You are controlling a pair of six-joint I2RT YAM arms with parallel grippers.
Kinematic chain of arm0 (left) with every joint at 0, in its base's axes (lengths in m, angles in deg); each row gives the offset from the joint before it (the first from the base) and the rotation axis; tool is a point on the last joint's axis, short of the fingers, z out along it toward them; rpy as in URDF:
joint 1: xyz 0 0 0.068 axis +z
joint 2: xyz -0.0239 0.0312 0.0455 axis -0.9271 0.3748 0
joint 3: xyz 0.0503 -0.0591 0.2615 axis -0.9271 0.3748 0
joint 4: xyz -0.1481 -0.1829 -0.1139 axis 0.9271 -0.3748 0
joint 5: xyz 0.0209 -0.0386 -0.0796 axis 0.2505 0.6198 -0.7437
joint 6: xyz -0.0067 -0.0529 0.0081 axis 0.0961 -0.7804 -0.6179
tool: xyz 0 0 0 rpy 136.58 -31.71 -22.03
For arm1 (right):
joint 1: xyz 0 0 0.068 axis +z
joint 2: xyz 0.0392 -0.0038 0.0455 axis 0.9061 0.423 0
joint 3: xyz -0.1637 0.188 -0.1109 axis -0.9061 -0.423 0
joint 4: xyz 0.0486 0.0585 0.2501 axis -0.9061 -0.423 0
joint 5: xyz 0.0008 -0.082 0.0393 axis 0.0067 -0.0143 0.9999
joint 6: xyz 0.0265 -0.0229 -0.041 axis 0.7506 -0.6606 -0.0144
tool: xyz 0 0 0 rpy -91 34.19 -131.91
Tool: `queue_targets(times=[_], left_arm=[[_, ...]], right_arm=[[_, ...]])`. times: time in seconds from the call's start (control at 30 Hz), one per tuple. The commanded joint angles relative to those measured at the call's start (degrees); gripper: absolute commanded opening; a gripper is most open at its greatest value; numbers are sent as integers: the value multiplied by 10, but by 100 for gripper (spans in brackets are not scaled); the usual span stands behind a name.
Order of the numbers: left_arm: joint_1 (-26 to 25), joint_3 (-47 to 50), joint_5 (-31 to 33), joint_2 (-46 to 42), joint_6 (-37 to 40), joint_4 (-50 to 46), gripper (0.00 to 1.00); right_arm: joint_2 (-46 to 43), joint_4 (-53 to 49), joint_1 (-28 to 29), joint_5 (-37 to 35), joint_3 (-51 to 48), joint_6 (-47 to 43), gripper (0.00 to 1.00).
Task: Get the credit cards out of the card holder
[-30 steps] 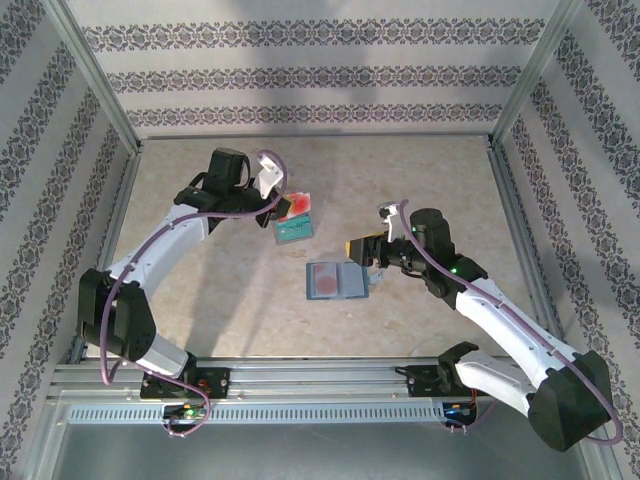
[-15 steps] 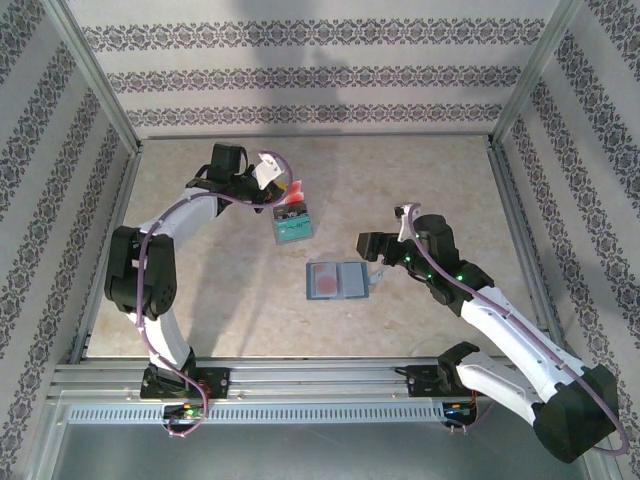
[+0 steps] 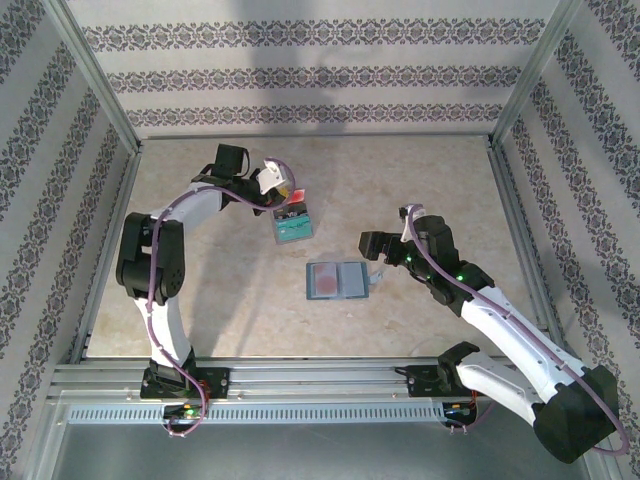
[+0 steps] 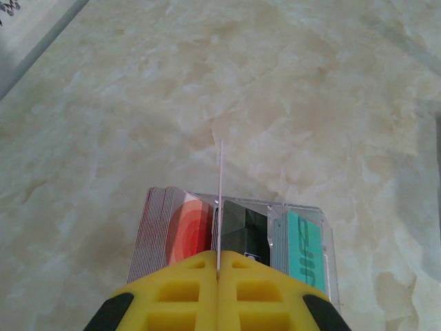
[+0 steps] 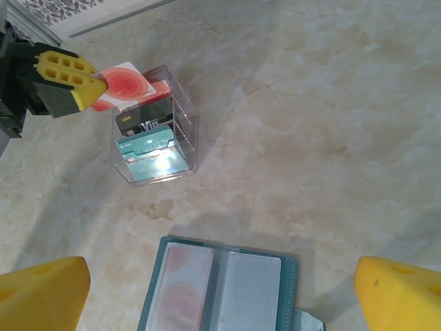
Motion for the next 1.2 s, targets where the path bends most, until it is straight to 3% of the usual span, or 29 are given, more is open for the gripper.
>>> queue_targets(times=[0.0, 0.53, 1.03, 1.1, 1.17], left_arm=[[14, -18, -20, 15, 18, -6, 0], [23, -28, -34, 40, -14, 47, 0], [25, -32, -18, 68, -5, 35, 0], [24, -32, -18, 67, -6, 35, 8], [25, -33, -18, 66, -4, 33, 9]], right_arm=[[-1, -3, 5, -13, 13, 4, 98], [2, 0, 8, -3, 10, 9, 98], [2, 1, 9, 9, 17, 11, 98], [4, 0, 11, 10, 19, 9, 98], [6, -2, 13, 9, 21, 8, 98]])
